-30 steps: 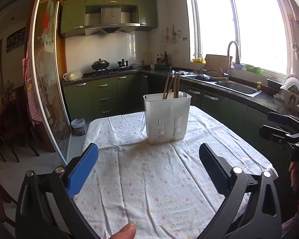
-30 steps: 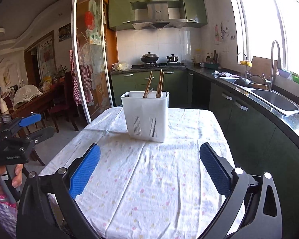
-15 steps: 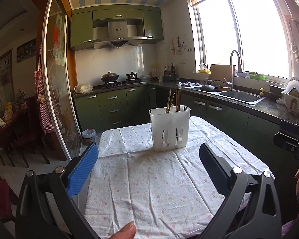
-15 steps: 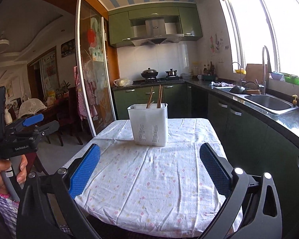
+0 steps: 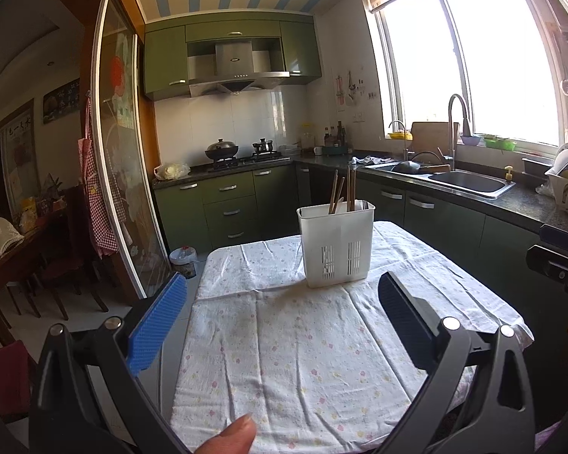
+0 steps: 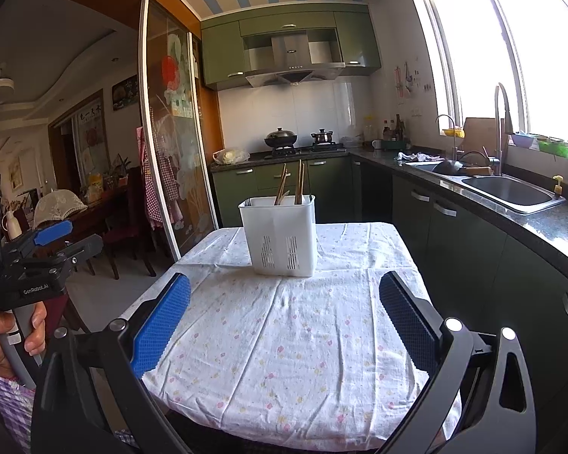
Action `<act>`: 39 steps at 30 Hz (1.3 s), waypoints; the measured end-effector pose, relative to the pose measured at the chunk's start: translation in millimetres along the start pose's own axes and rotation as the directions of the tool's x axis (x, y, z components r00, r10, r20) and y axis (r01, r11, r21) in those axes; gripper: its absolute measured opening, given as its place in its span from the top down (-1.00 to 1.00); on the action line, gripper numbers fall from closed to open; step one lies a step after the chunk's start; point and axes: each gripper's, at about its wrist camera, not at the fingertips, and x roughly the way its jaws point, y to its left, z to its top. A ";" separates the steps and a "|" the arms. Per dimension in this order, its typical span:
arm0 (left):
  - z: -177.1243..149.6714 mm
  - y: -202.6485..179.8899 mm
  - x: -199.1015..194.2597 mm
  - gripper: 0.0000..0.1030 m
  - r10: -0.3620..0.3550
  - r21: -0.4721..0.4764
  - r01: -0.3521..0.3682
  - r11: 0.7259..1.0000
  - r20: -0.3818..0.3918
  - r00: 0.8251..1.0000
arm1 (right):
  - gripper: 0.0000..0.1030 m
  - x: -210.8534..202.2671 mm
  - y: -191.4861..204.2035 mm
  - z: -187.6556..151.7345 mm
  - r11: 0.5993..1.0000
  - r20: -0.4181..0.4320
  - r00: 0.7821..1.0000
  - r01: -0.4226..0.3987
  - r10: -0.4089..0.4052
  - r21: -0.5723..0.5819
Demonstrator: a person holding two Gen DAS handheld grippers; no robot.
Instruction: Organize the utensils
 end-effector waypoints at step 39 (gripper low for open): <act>3.0 8.0 0.1 -0.87 -0.071 -0.064 0.071 0.995 -0.002 0.997 | -0.91 15.4 -1.2 -2.0 1.000 -0.039 0.999 -0.018 0.019 0.020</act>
